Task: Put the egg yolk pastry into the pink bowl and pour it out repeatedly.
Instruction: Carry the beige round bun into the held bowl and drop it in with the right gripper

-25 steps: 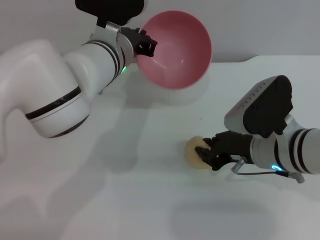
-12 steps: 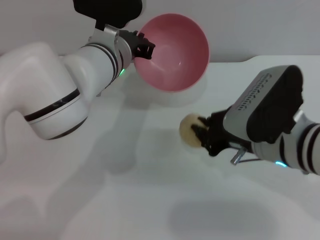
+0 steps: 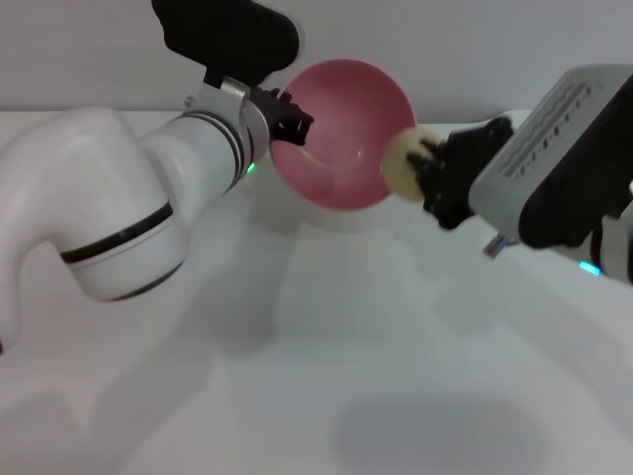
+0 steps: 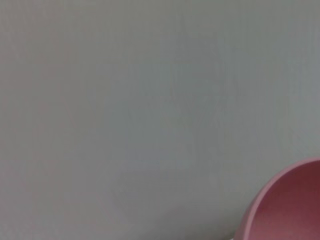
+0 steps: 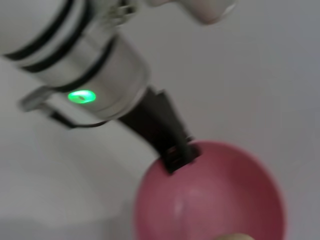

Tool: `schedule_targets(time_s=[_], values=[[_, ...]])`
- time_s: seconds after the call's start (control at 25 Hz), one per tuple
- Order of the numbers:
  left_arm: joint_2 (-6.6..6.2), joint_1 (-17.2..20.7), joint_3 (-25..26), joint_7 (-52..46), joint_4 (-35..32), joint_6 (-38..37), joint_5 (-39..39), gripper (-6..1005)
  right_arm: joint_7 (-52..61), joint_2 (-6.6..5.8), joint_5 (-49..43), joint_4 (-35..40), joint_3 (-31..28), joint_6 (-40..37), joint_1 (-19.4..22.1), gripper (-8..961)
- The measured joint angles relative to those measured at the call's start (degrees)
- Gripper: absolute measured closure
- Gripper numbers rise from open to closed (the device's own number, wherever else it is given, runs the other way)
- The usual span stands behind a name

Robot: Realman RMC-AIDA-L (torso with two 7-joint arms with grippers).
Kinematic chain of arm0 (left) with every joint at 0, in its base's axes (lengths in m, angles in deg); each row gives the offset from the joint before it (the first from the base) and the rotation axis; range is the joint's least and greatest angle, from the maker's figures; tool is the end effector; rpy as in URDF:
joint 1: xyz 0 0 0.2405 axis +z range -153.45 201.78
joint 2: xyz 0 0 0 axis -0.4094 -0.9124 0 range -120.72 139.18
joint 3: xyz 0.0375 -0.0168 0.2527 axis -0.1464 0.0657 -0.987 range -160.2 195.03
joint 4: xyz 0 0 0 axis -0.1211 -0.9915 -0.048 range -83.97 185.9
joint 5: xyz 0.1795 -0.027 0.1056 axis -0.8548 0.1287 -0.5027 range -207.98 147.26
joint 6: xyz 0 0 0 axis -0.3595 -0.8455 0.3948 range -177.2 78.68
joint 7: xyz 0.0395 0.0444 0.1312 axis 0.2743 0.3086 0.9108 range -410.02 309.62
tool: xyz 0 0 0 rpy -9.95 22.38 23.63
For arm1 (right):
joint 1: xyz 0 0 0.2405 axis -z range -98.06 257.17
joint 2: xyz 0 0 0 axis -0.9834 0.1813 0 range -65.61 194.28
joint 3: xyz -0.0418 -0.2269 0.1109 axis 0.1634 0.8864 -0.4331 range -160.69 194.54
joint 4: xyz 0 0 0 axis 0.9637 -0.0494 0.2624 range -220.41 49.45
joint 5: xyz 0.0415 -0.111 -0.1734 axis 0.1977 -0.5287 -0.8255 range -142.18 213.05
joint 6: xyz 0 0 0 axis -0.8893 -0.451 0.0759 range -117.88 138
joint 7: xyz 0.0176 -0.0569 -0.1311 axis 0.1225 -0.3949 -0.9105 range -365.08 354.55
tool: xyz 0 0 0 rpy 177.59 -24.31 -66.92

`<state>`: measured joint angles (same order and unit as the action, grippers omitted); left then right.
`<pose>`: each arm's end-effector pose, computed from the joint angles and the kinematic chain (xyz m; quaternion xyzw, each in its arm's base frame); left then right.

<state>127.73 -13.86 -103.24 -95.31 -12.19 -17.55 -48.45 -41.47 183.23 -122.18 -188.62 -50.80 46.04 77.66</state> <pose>-0.1352 0.4095 -0.0845 -0.8303 -0.2576 -0.0378 0.4927 0.1399 0.3033 -0.0217 -0.9056 0.0721 0.0278 0.4171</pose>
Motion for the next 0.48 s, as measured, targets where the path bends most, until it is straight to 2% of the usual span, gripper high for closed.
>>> schedule_targets(time_s=[0.16,0.48], values=[[-0.14,1.56,-1.03,0.02,-2.29,0.28,0.22,1001,0.18,-0.04,-0.5,2.34,-1.66,-2.87,-1.66,903],[-0.2,5.06,-3.13,2.26,-9.32,2.2,0.53,1000,0.23,-0.07,-0.28,11.68,-3.18,-6.66,-6.76,914]])
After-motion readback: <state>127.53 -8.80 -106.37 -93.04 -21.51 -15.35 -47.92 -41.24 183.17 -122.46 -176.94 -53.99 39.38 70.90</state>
